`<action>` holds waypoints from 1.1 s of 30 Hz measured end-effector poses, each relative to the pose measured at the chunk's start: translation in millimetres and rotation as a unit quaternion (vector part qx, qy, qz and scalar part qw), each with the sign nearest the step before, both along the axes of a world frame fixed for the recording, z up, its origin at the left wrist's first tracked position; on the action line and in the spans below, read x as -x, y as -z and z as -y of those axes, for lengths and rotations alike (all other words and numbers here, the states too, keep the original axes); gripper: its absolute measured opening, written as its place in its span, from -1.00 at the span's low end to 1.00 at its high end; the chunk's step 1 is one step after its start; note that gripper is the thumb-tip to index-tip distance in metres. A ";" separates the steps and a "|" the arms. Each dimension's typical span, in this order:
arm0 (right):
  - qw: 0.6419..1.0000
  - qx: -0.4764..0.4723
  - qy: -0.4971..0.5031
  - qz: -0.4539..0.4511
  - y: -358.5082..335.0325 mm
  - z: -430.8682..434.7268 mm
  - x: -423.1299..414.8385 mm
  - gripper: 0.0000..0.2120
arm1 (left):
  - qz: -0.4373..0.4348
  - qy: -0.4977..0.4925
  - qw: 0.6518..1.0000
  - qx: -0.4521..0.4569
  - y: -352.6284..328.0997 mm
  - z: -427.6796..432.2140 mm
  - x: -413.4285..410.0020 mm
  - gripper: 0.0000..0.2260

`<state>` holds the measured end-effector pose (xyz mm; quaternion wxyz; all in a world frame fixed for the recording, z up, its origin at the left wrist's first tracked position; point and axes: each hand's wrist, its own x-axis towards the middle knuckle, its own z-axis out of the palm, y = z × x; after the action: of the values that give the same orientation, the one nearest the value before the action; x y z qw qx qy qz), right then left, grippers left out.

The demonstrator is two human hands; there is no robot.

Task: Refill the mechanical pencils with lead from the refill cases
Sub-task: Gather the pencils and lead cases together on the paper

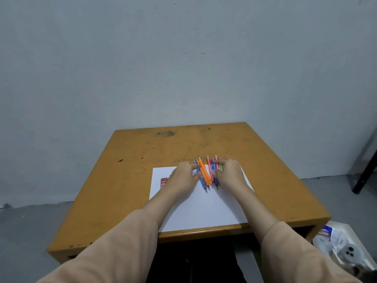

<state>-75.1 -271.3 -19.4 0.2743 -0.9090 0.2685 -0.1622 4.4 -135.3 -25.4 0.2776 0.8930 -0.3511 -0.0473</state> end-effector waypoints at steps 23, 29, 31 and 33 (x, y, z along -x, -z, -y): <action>0.998 -0.010 -0.060 -0.020 26.4 0.3 14.1 -0.61 | 0.053 0.150 0.980 -0.124 9.5 -0.6 -2.8 -0.61; 0.998 -0.010 -0.067 -0.016 25.9 -24.3 20.7 -0.60 | 0.056 0.143 0.978 -0.141 6.3 -25.8 4.0 -0.60; 0.997 -0.009 -0.071 -0.015 26.1 -32.0 21.5 -0.60 | 0.058 0.138 0.978 -0.144 6.9 -34.9 5.9 -0.60; 0.997 -0.013 -0.075 -0.015 26.2 -38.9 21.7 -0.60 | 0.066 0.133 0.977 -0.151 6.8 -43.5 7.2 -0.60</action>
<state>-96.8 -232.5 -45.6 0.2937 -0.9252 0.2059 -0.1241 -2.8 -91.8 -32.1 0.1069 0.8709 -0.4735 -0.0772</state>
